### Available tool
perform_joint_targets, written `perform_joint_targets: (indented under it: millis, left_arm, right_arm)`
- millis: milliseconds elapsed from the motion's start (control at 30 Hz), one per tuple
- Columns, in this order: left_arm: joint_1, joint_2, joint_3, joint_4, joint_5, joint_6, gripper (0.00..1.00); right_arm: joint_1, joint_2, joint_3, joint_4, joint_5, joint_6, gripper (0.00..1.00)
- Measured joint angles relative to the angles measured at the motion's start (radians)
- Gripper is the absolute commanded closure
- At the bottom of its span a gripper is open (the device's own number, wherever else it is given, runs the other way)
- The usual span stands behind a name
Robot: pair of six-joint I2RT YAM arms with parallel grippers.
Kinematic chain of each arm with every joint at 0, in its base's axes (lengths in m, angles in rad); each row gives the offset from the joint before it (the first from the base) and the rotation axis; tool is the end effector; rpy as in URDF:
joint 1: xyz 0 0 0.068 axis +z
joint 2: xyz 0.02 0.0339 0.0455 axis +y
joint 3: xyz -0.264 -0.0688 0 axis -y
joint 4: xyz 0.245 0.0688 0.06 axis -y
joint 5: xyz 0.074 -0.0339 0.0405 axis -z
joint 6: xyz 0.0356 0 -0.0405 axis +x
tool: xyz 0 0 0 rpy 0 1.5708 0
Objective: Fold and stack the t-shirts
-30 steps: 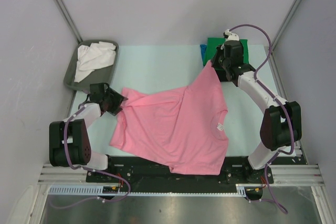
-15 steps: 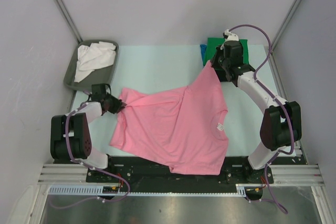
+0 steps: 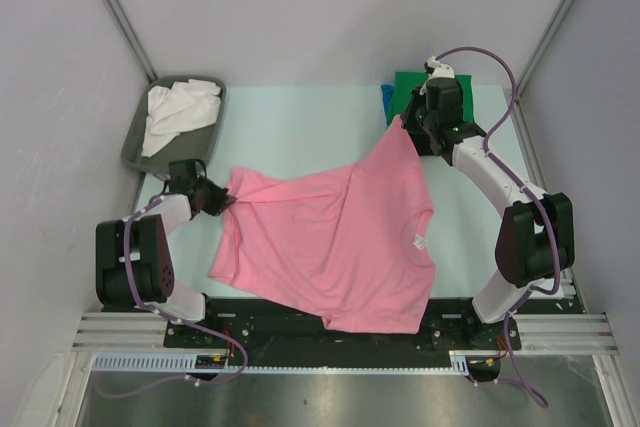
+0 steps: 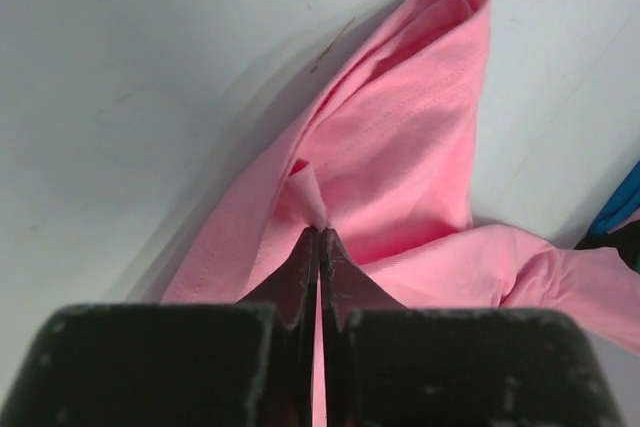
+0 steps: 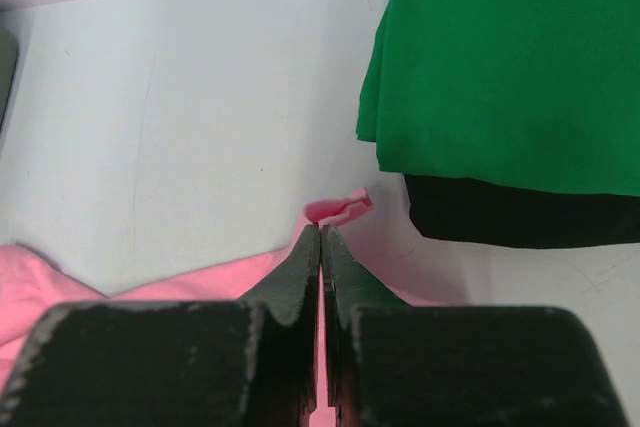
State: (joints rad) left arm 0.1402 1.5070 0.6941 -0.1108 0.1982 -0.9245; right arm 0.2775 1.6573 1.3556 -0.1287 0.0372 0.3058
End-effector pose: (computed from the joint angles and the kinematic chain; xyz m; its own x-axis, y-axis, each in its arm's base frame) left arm 0.2790 0.0323 0.1534 -0.4602 -0.8554 -0.2377 -0.6424 0.5056 -0.5759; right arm 0.3794 0.1067 0.3153 -0.4553 0.1831 -0.8713 -0.1093 0.9597 0.2588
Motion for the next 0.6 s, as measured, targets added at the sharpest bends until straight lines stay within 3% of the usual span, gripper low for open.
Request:
perform_joint_targets:
  millis: [133,300,600]
  left_arm:
    - [0.001,-0.036,0.000,0.005,0.027,0.000,1.00]
    - [0.001,-0.208,0.006,-0.004,0.080,0.002,1.00]
    - [0.001,-0.591,0.172,-0.075,0.237,0.042,1.00]
  right_arm:
    - [0.002,-0.004,-0.001,-0.001,0.002,0.000,1.00]
    - [0.011,-0.084,-0.016,-0.024,0.006,-0.001,1.00]
    - [0.130,-0.560,-0.018,-0.047,-0.032,-0.105,1.00]
